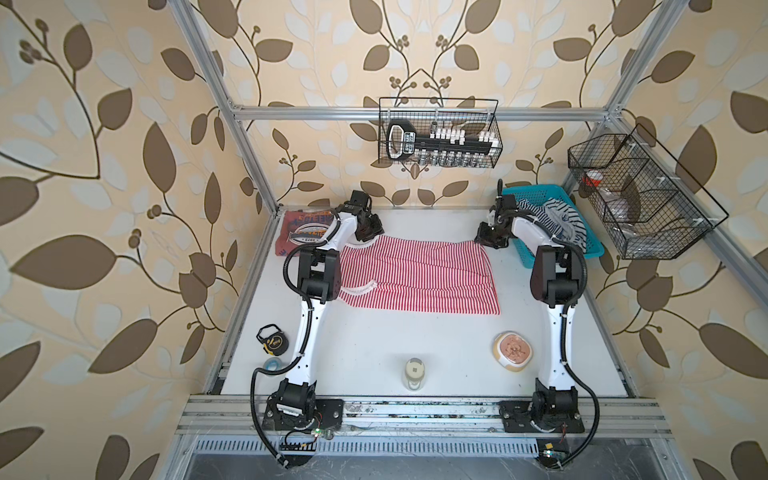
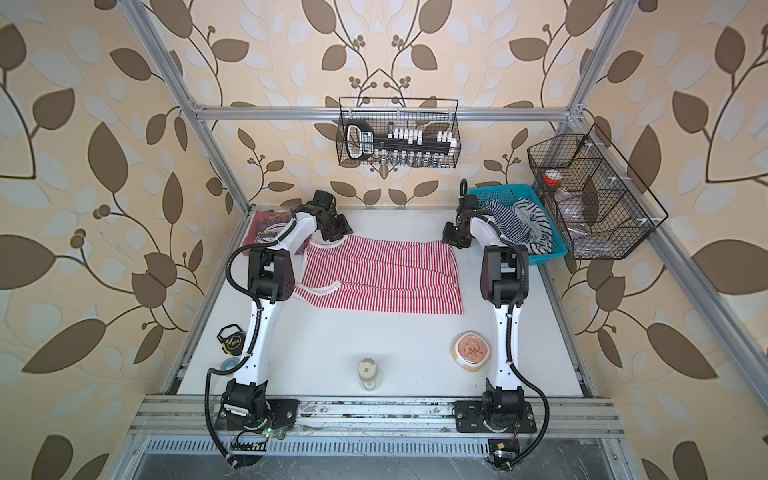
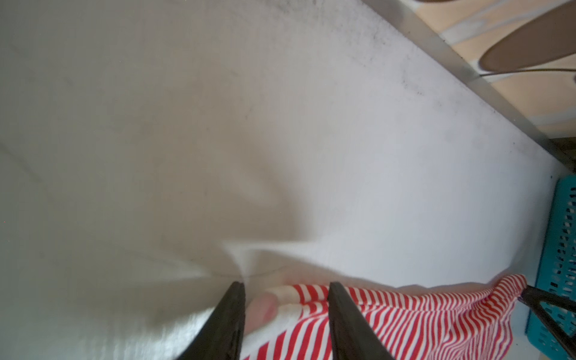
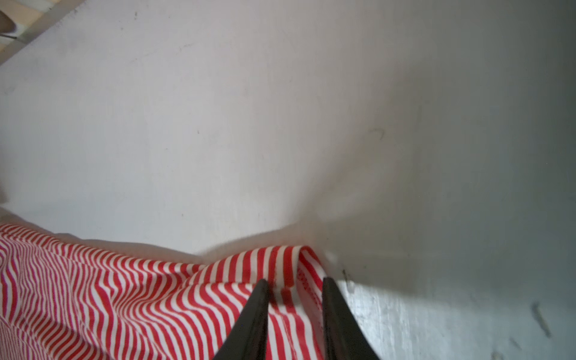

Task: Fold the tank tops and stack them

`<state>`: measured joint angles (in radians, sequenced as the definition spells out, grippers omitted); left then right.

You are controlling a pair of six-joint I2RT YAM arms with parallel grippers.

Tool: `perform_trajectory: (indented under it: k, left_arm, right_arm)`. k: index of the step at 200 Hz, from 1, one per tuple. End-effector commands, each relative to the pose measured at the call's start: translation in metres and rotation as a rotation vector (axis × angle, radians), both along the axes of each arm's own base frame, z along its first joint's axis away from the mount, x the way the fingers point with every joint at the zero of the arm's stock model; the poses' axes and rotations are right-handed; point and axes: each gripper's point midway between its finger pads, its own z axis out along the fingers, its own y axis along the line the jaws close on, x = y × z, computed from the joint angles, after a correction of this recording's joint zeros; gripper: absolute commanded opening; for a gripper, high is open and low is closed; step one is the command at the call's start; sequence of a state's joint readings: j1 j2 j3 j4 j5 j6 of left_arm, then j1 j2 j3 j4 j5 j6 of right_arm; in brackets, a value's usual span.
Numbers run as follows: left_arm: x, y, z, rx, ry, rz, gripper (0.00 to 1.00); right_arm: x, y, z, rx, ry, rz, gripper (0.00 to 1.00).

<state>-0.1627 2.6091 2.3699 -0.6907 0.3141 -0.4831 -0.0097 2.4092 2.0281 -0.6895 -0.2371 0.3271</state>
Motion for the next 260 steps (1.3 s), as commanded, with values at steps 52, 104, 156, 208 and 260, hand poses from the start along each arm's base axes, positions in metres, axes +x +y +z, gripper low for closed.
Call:
perform_trajectory:
  k: [52,104,156,208,260]
  left_arm:
    - [0.005,-0.007,0.017,-0.03,-0.034,-0.008,0.21]
    - [0.006,-0.008,0.02,-0.042,-0.041,-0.01,0.12]
    - [0.007,-0.008,0.02,-0.041,-0.045,-0.012,0.0]
    - [0.008,-0.011,0.025,-0.064,-0.053,-0.014,0.0]
    - [0.008,-0.01,0.043,-0.089,-0.086,-0.01,0.0]
  right_arm:
    - [0.008,0.003,-0.002,0.061,-0.009,0.003,0.14]
    - [0.015,0.004,-0.003,0.095,-0.021,-0.007,0.24]
    - [0.023,0.007,0.001,0.137,-0.047,-0.012,0.17]
    - [0.022,0.009,0.001,0.156,-0.045,-0.008,0.0]
    - [0.015,0.003,0.018,0.16,-0.08,-0.01,0.0]
